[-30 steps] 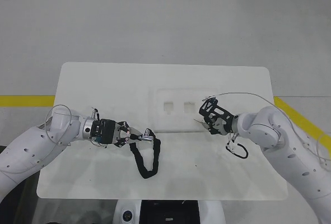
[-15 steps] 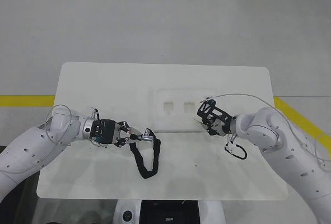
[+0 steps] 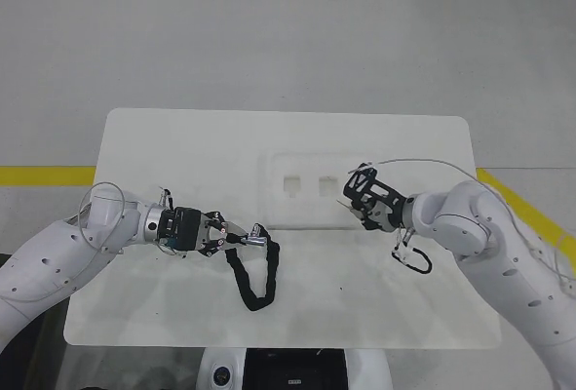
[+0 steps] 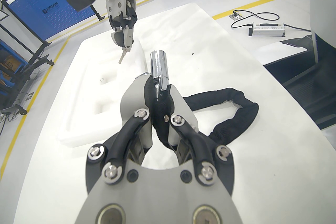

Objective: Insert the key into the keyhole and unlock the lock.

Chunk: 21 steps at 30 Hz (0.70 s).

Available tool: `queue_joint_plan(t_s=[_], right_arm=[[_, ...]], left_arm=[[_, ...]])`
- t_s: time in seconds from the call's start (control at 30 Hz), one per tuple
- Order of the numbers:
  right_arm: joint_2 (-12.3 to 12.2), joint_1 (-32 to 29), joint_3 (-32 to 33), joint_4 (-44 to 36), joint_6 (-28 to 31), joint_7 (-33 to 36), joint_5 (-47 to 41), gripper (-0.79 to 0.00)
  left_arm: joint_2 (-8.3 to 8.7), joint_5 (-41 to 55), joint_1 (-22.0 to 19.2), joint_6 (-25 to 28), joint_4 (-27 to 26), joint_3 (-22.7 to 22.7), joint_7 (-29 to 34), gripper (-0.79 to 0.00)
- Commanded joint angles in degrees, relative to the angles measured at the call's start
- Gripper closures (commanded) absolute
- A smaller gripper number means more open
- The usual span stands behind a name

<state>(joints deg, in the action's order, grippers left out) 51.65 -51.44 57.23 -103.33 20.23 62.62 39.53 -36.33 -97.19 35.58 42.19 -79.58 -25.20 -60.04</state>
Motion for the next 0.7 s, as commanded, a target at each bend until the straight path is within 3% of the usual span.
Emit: queue_joint_plan(t_s=[0.0,0.3,0.67], right_arm=[[-0.3,-0.2,1.1,-2.9,-0.1,2.6,-0.9,0.000],[-0.8,0.4,0.7,-14.8,0.9,13.1,-3.8,0.000],[1.4,7.3,-8.0,-15.5,3.2,12.5,-4.9,0.000]], left_arm=[[0.00,0.0,0.0,0.0,0.0,0.0,0.0,0.000],[-0.82,-0.6,1.0,-4.4,-0.7,-1.1,1.6,0.000],[-5.61,-3.6,-0.9,-7.4,8.2,1.0,-7.4,0.000]])
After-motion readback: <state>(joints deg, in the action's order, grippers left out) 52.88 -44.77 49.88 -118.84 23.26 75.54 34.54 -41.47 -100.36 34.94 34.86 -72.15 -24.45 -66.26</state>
